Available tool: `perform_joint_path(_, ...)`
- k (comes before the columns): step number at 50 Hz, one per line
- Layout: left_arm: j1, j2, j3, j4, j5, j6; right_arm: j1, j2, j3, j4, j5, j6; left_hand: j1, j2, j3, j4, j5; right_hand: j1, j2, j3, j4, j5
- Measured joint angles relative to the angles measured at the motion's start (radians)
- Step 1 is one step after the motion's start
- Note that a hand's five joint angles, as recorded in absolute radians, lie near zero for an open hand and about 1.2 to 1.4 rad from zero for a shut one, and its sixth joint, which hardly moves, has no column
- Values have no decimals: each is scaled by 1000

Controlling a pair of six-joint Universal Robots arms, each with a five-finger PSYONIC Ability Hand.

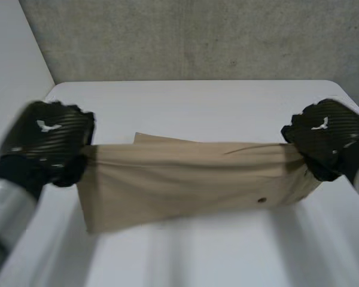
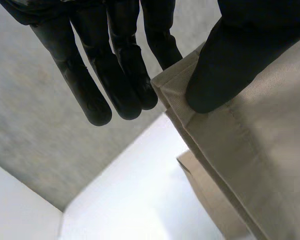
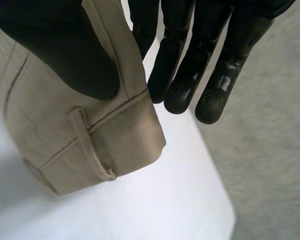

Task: Fold the shorts.

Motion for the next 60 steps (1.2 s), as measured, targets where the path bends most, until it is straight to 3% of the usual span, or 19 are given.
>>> perform_joint_path(10,3,-462,261,198,-5,39,-4,392,-192,-104,15,9,0,0,0,0,0,0,0,0,0,0)
perform_joint_path(15,4,-703,483,261,-10,140,3,572,-354,-136,58,15,0,0,0,0,0,0,0,0,0,0)
perform_joint_path(22,2,-910,709,346,-31,278,11,771,-565,-188,108,18,0,0,0,0,0,-18,-31,-32,-22,-20)
perform_joint_path(24,-1,-967,771,394,-43,313,15,836,-632,-223,117,22,-94,-105,-86,-87,-81,-25,-31,-32,-34,-30)
perform_joint_path(25,-2,-985,789,411,-46,322,17,854,-649,-236,118,24,-349,-336,-311,-316,-305,-423,-511,-491,-497,-448)
perform_joint_path(26,-6,-1004,806,435,-50,330,19,873,-670,-254,120,29,-633,-591,-559,-571,-552,-510,-596,-591,-600,-558)
perform_joint_path(27,-7,-1009,810,442,-52,332,20,877,-675,-259,120,31,-681,-633,-603,-616,-595,-510,-596,-591,-600,-558)
perform_joint_path(28,-14,-1022,817,468,-60,337,23,883,-690,-280,121,42,-819,-775,-764,-762,-732,-740,-893,-893,-894,-860)
perform_joint_path(29,-18,-1025,817,479,-63,338,24,883,-694,-286,122,47,-890,-868,-856,-876,-823,-760,-919,-922,-923,-892)
perform_joint_path(31,-26,-1029,813,502,-72,339,26,876,-699,-301,122,63,-890,-868,-856,-876,-823,-770,-933,-933,-938,-908)
perform_joint_path(32,-34,-1024,800,519,-81,337,26,849,-694,-312,121,93,-935,-992,-982,-997,-914,-782,-959,-963,-955,-935)
perform_joint_path(40,-51,-851,616,545,-114,294,15,587,-539,-308,116,303,-935,-992,-982,-997,-914,-782,-959,-963,-955,-935)
perform_joint_path(46,-49,-648,390,535,-112,178,-26,411,-317,-264,98,389,-935,-992,-982,-997,-914,-782,-959,-963,-955,-935)
perform_joint_path(53,-49,-462,119,504,-101,-35,-107,277,73,-272,-16,397,-935,-992,-982,-997,-914,-782,-956,-960,-955,-935)
perform_joint_path(60,-53,-428,4,482,-97,-111,-149,304,304,-474,-115,396,-935,-992,-982,-997,-914,-685,-836,-826,-838,-826)
